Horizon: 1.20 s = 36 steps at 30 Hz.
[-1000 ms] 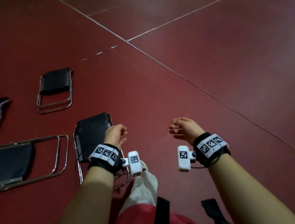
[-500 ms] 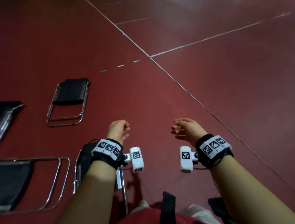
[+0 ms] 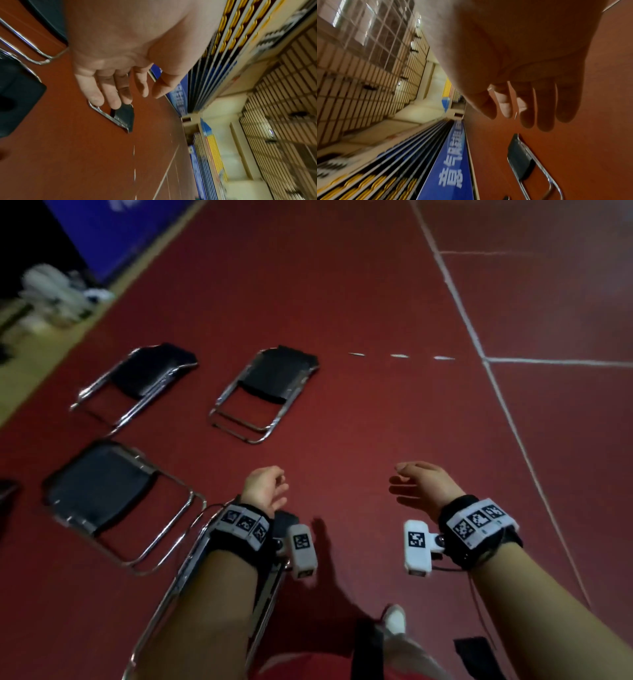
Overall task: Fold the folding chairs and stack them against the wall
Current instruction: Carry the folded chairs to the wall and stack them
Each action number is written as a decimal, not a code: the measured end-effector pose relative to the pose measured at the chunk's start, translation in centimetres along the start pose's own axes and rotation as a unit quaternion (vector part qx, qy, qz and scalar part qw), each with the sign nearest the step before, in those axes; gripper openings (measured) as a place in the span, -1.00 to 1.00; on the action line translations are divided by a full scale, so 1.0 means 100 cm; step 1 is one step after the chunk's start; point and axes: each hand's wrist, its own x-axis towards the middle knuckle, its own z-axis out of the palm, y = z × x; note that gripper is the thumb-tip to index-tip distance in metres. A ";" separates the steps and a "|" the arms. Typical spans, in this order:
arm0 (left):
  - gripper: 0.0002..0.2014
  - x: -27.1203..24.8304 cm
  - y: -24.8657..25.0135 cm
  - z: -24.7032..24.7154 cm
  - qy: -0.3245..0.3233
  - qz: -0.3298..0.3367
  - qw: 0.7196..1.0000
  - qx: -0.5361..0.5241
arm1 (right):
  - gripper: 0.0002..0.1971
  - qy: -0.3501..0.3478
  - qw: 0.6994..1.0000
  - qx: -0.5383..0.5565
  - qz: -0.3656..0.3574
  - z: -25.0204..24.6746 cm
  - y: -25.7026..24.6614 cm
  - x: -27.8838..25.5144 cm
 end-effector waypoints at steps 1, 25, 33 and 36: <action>-0.83 0.004 0.006 0.000 0.024 0.004 1.000 -0.015 | -0.84 -0.017 1.000 -0.016 -0.006 0.004 -0.015 0.016; -0.91 0.104 0.015 -0.120 0.413 -0.063 0.843 -0.340 | -0.71 -0.444 0.799 -0.401 0.060 0.342 -0.133 0.226; -0.89 0.136 -0.012 -0.061 0.532 -0.082 0.706 -0.460 | -0.95 -0.517 0.675 -0.520 0.079 0.416 -0.085 0.299; -0.91 0.159 -0.029 -0.024 0.546 -0.112 0.670 -0.490 | -0.85 -0.534 0.630 -0.553 0.109 0.423 -0.059 0.335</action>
